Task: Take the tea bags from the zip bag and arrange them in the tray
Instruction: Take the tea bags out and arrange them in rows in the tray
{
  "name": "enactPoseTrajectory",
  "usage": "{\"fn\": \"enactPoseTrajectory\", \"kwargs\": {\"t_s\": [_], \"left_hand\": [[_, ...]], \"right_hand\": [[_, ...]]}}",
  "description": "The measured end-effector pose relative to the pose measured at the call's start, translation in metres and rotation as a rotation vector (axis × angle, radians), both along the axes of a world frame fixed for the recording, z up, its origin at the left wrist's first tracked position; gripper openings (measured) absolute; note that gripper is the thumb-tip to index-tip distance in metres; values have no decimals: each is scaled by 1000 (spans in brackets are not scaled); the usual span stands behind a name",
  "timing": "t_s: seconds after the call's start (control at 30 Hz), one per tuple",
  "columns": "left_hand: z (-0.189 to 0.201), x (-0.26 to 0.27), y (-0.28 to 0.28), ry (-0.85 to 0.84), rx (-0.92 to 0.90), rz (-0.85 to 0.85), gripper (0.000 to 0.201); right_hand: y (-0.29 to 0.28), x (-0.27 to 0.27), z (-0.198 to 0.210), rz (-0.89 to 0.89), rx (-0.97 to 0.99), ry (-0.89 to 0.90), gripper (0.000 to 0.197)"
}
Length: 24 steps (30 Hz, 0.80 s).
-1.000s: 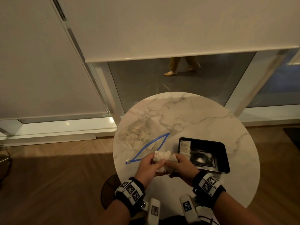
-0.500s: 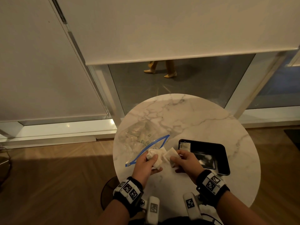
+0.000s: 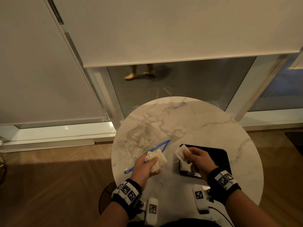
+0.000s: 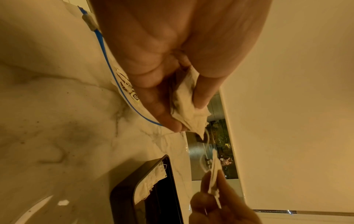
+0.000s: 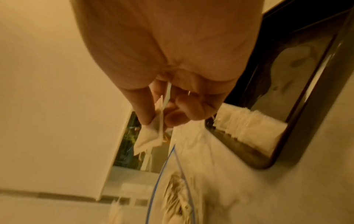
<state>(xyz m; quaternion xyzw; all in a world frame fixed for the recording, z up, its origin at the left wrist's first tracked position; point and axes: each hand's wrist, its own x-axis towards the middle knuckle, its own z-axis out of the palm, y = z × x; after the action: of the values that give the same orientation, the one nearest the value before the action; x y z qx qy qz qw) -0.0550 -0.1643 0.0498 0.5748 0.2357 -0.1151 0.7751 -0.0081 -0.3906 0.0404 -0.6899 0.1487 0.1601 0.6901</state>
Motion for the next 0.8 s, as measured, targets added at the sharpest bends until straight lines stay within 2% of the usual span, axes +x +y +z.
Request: {"fn": "enactPoseTrajectory", "kwargs": {"t_s": [0.17,0.3,0.37,0.57,0.7,0.8], "left_hand": [[-7,6,-2,44,4,15,15],[-10,10,-5,79,3,13,16],[-11,11,-6,94,2,13,17],[-10,18,-11,113,22,-11,12],[-10,21,-13,120,37,-22,13],[-12,23,-12,141,48,-6,13]], "right_hand": [[-45,20,-33,-110,-298,-33,17],[-57,32,-55,88,-494,41,4],[-55,34,-62,215,-557,71,8],[-43,38,-66,408,-740,85,16],[-37,42,-70,474,-810,98,9],[-33,43,-74,474,-836,110,16]]}}
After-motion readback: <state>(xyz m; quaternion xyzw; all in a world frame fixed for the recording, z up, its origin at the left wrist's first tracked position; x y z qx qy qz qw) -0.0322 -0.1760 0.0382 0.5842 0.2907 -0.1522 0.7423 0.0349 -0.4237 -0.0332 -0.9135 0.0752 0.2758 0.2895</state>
